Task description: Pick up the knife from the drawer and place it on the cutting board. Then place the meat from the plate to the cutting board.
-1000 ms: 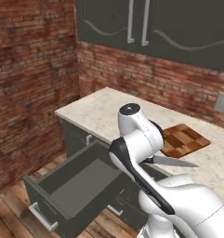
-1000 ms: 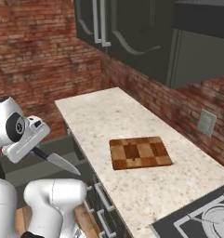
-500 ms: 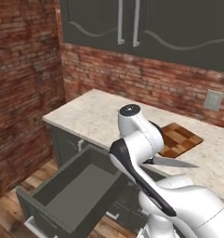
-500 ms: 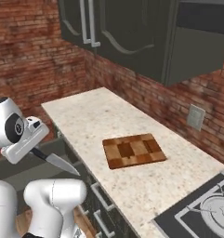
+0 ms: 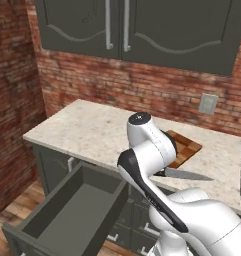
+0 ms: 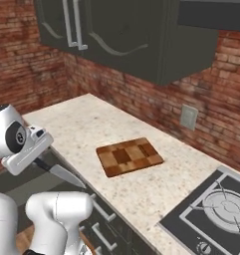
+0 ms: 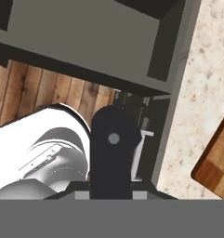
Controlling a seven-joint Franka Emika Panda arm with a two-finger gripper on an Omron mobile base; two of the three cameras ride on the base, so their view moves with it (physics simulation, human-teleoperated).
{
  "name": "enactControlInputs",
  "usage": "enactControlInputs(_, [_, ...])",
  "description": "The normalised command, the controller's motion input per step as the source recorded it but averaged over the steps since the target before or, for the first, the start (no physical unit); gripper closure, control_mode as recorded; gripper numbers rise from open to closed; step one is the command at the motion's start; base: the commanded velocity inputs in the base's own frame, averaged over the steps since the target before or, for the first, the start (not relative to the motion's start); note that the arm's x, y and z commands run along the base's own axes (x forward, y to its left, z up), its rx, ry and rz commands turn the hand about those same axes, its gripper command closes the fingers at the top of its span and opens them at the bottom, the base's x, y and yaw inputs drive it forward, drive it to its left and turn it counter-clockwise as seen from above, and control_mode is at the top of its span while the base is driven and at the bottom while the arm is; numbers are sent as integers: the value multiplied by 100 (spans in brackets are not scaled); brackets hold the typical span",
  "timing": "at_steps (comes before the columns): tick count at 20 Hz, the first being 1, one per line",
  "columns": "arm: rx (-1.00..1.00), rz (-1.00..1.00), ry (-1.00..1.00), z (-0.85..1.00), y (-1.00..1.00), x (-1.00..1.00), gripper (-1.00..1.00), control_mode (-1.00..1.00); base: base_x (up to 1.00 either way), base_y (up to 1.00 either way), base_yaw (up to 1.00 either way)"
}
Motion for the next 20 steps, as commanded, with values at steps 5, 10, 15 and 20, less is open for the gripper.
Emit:
enactControlInputs(5, [0,0,0,0,0,0,100,100,9,-71,-7])
enactControlInputs(10, [0,0,0,0,0,0,100,100,0,-90,-14])
enactControlInputs(15, [0,0,0,0,0,0,100,100,5,-94,-19])
enactControlInputs(20, [10,-21,0,0,-71,24,100,-100,0,0,0])
